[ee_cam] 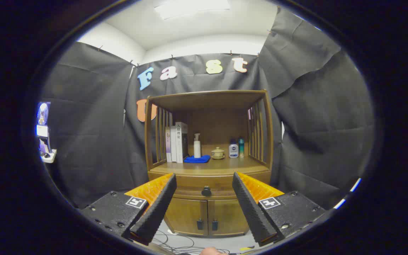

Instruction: Pull open the drawer, take out the items inside it, and place them on the countertop above the cabinet.

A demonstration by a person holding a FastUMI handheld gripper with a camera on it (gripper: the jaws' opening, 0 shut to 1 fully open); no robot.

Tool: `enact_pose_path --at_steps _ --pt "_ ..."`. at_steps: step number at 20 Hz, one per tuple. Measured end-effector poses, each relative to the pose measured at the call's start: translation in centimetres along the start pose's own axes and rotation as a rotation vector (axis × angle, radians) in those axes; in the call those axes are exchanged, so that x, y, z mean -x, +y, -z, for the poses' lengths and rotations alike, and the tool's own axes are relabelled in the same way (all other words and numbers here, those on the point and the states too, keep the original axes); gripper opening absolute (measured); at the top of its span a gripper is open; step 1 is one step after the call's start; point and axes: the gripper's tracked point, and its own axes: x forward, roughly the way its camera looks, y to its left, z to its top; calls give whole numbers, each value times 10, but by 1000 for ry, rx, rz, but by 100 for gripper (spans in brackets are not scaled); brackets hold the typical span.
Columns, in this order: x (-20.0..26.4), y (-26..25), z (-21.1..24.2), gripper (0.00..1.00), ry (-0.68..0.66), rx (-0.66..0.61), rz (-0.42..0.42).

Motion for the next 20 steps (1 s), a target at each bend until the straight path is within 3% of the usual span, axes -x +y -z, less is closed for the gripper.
enact_pose_path --at_steps 20 --pt "-27 5 25 100 67 -36 -13"
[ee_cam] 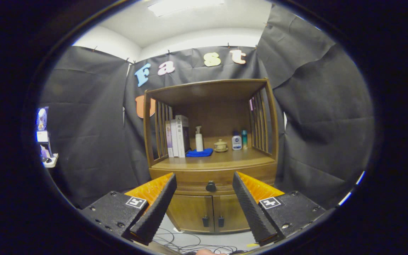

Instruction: Pull open the drawer, take out the items inside it, and place them on the countertop above the cabinet.

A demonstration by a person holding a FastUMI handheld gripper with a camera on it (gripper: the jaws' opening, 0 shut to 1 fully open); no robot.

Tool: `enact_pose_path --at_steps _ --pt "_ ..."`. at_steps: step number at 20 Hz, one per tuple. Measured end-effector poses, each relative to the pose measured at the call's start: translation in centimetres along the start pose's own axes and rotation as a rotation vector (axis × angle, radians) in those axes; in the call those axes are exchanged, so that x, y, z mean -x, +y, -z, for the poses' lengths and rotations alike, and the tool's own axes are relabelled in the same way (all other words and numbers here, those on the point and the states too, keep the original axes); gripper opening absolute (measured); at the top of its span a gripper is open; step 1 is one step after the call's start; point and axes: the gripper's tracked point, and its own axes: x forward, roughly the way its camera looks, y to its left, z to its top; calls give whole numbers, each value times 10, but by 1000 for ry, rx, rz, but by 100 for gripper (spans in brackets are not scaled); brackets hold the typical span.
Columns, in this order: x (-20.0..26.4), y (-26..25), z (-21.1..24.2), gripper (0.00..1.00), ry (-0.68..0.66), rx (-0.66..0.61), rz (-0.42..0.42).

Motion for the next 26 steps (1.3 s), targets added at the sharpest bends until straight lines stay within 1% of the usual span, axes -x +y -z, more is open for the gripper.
enact_pose_path --at_steps 3,8,12,14,15,19,20,23,25,26 --pt "-12 1 12 100 18 8 -4" --pt "-53 3 41 100 63 8 -1" --pt "-103 6 60 100 97 11 -7" --pt "-131 13 73 100 129 -7 -32" --pt "-146 12 81 99 150 -5 -31" --pt "-201 -4 107 99 190 23 19" --pt "-212 -7 115 98 207 32 31" --pt "-240 -17 141 87 254 46 63" --pt "-249 -23 150 84 253 26 77" --pt "-252 -26 155 80 259 28 88"
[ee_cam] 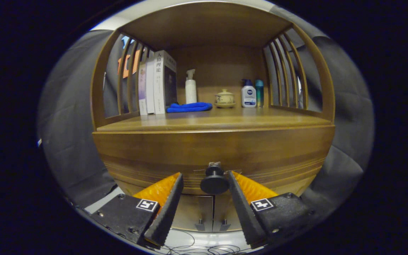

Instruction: Pull open the drawer, take out the items inside it, and place them on the countertop above the cabinet.

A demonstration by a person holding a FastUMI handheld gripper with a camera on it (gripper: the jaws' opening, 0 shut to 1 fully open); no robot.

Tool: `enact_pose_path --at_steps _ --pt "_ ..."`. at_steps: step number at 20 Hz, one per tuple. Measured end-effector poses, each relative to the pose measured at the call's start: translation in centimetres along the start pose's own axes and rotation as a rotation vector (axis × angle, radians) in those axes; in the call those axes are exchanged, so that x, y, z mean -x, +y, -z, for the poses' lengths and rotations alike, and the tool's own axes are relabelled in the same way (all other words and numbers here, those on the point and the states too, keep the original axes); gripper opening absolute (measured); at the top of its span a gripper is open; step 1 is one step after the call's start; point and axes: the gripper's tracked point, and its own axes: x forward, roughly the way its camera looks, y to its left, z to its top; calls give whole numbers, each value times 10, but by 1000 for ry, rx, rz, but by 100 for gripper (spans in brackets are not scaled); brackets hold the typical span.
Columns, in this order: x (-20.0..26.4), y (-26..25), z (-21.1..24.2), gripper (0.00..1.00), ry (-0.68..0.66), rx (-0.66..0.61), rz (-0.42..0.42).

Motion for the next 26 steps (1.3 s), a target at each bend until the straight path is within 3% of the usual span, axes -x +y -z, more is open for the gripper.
enact_pose_path --at_steps 9,11,26 --pt "-14 -7 -2 42 11 -7 35" --pt "-9 -7 -1 37 31 -14 34" --pt "127 -11 54 33 107 -21 21"
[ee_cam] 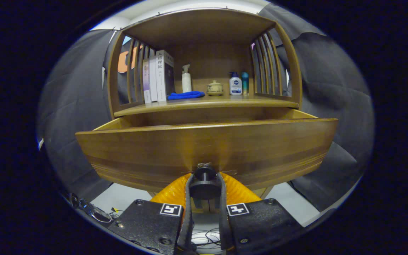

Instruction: Pull open the drawer, take out the items inside it, and place them on the countertop above the cabinet.

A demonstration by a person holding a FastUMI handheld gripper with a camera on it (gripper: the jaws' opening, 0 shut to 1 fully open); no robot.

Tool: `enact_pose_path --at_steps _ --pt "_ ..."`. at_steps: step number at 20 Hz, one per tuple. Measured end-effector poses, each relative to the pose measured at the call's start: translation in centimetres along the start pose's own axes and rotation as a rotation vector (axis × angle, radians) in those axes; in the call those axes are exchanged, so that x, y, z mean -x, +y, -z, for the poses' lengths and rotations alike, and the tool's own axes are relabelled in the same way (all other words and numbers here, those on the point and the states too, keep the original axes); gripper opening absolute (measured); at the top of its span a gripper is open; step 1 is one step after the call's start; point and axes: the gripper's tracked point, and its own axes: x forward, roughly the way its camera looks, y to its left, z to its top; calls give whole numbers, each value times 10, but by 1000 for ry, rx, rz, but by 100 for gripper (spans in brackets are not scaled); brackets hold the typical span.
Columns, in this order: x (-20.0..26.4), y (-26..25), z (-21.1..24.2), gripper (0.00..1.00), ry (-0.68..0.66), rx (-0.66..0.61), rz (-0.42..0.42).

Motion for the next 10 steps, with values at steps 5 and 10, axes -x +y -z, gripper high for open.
enact_pose_path --at_steps 5,10 --pt "25 5 11 33 12 3 -8" --pt "34 8 17 33 45 13 -7"
